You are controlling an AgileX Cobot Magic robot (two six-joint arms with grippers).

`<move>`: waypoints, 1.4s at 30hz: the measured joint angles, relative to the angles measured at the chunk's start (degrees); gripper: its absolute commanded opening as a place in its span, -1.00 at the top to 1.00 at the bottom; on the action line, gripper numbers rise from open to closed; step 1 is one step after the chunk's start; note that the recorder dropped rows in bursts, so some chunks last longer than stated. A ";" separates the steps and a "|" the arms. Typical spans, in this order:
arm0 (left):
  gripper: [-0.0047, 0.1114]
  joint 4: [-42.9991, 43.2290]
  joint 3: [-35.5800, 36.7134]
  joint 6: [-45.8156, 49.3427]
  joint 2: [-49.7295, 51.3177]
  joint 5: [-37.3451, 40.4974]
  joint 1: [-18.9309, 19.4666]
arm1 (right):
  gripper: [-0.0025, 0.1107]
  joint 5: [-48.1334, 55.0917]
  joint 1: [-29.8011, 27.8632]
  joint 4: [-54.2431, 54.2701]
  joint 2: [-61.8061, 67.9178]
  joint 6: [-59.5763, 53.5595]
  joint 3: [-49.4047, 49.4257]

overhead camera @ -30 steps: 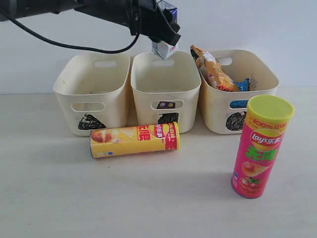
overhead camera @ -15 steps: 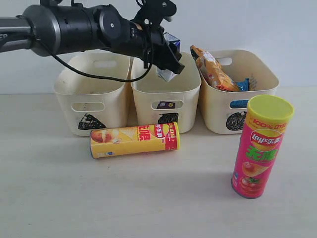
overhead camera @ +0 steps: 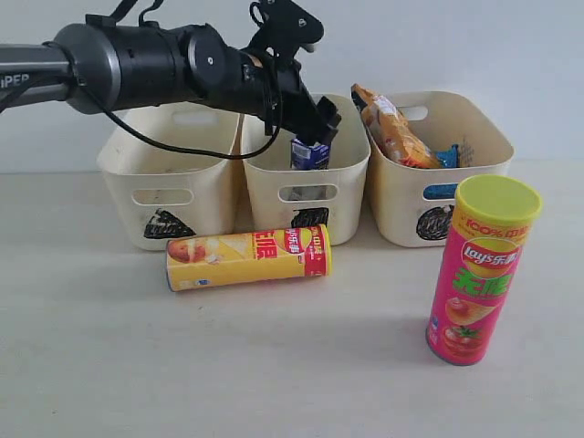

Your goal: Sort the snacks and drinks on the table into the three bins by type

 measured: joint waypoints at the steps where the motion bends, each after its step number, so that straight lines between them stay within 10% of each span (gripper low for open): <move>1: -0.46 0.00 0.00 0.00 0.00 -0.09 0.00 | 0.96 0.00 0.00 0.00 0.00 0.00 0.00; 4: -0.14 0.00 0.00 0.00 -0.55 0.92 0.00 | 0.96 0.00 0.00 0.00 0.00 0.00 0.00; 7: 0.80 1.40 0.00 -0.33 -3.42 5.82 0.00 | 0.96 0.00 0.00 0.00 0.00 0.00 0.00; 22: 0.84 24.83 0.98 -25.66 -13.00 27.65 0.00 | 0.96 0.00 0.00 0.00 0.00 0.00 0.00; 42: 0.84 29.49 21.61 -37.14 -32.30 27.56 0.00 | 0.96 0.00 0.00 0.00 0.00 0.00 0.00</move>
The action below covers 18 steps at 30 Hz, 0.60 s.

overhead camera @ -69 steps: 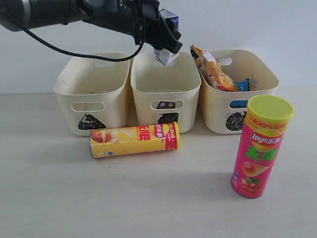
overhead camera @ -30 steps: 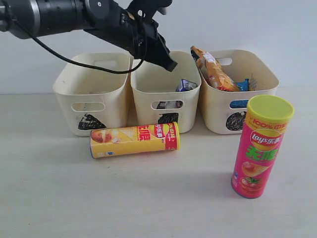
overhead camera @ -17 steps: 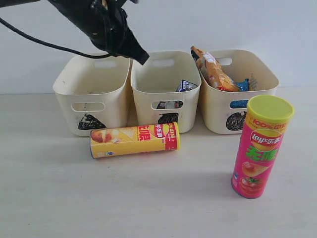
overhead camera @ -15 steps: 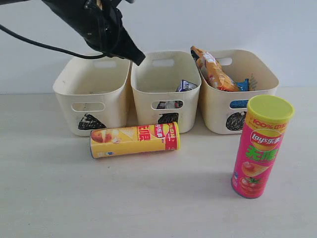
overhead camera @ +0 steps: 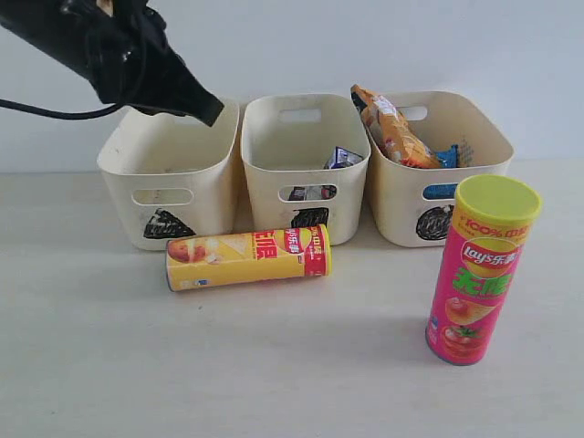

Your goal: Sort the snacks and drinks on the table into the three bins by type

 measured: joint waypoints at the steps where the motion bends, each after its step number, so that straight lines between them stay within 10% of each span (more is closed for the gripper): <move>1: 0.84 -0.79 0.95 0.01 -1.09 -0.25 0.00 | 0.96 0.00 0.00 0.00 0.00 0.00 0.00; 18: 0.84 -9.14 18.15 0.01 -19.00 -7.57 0.00 | 0.96 0.00 0.00 0.00 0.00 0.00 0.00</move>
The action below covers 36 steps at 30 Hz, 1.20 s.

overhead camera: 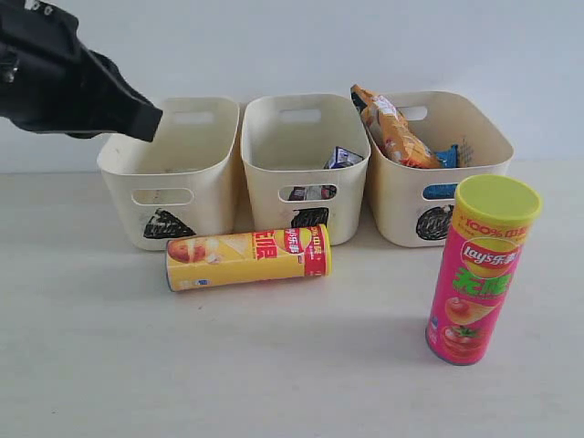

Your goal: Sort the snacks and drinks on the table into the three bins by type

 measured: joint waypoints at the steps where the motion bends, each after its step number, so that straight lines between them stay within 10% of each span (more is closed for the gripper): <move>1: 0.84 -1.01 0.40 0.00 -0.86 0.99 0.00 | 0.96 0.00 0.00 0.00 0.00 0.00 0.00; 13: 0.84 -3.75 2.70 0.00 -3.75 5.00 0.00 | 0.96 0.00 0.00 0.00 0.00 0.00 0.00; 27: 0.84 -5.21 21.46 -0.46 -19.68 -15.18 0.12 | 0.96 0.00 0.00 0.00 0.00 0.00 0.00; 36: 0.84 -5.42 35.78 -0.73 -36.18 -19.78 8.20 | 0.96 0.00 0.00 0.00 0.00 0.00 0.00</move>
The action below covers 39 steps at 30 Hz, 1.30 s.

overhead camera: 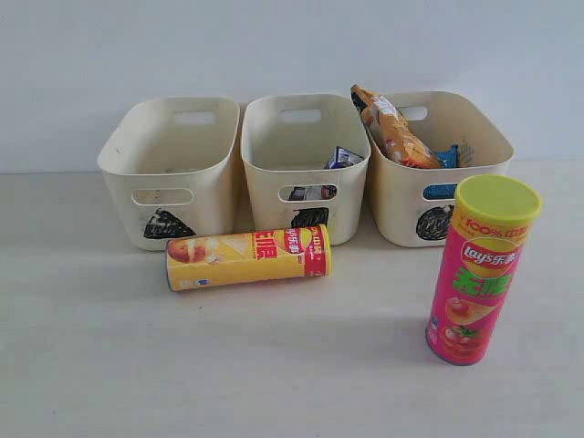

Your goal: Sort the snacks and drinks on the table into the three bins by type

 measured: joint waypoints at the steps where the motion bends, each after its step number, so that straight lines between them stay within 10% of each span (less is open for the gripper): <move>1: 0.84 0.00 1.68 -0.24 -2.14 -0.10 1.75 | 0.96 0.00 0.00 0.00 0.00 0.00 0.00; 21: 0.84 -0.24 23.71 -0.83 -29.40 -10.23 19.43 | 0.96 0.00 0.00 0.00 0.00 0.00 0.00; 39: 0.84 -0.24 27.66 -0.83 -35.49 -7.49 20.37 | 0.96 0.00 0.00 0.00 0.00 0.00 0.00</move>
